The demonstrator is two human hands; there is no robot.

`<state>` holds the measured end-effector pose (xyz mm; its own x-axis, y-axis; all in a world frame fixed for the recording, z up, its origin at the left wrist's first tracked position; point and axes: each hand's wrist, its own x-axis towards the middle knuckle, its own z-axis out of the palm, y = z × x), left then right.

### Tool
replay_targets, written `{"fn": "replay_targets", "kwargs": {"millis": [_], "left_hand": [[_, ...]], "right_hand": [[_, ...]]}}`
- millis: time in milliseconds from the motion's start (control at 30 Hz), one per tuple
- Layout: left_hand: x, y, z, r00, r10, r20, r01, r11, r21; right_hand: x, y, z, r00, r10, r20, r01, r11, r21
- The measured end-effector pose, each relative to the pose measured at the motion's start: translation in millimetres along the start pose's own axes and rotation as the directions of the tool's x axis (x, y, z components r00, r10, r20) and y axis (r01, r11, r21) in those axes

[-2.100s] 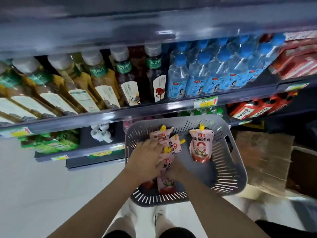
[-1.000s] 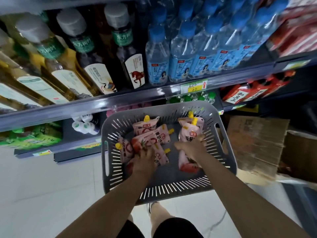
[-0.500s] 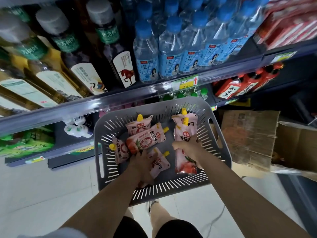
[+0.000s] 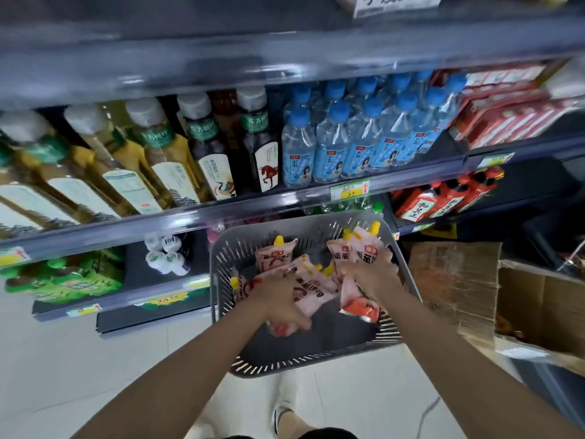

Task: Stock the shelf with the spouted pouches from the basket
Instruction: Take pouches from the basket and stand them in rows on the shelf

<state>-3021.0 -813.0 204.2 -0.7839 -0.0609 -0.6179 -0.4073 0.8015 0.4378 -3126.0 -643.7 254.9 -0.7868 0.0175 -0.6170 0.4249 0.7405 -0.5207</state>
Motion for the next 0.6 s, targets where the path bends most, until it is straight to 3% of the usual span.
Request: {"fn": "replay_targets", "kwargs": {"millis": [167,333,433,600], "left_hand": [[-48,2,-56,0.971,0.075,-0.226,-0.08,0.997,-0.012],[-130,-16,-114,0.866,0.035,-0.498,-0.1,0.989,-0.104],[-186,-36,-142,0.749,-0.021,-0.662,-0.099,0.985,-0.142],[-268,-73,-178,0.531,-0.066,-0.845,-0.23,0.948,-0.219]], "right_hand": [[-62,-36,8,0.973,-0.198,-0.116,0.196,0.98,-0.033],[-138,-75,30,0.881,-0.427,-0.203,0.436,0.9,-0.002],[-182,-104,46,0.791,-0.55,-0.267,0.575,0.818,0.019],[-258,-162,76,0.632,-0.697,-0.339,0.76,0.642,0.097]]}}
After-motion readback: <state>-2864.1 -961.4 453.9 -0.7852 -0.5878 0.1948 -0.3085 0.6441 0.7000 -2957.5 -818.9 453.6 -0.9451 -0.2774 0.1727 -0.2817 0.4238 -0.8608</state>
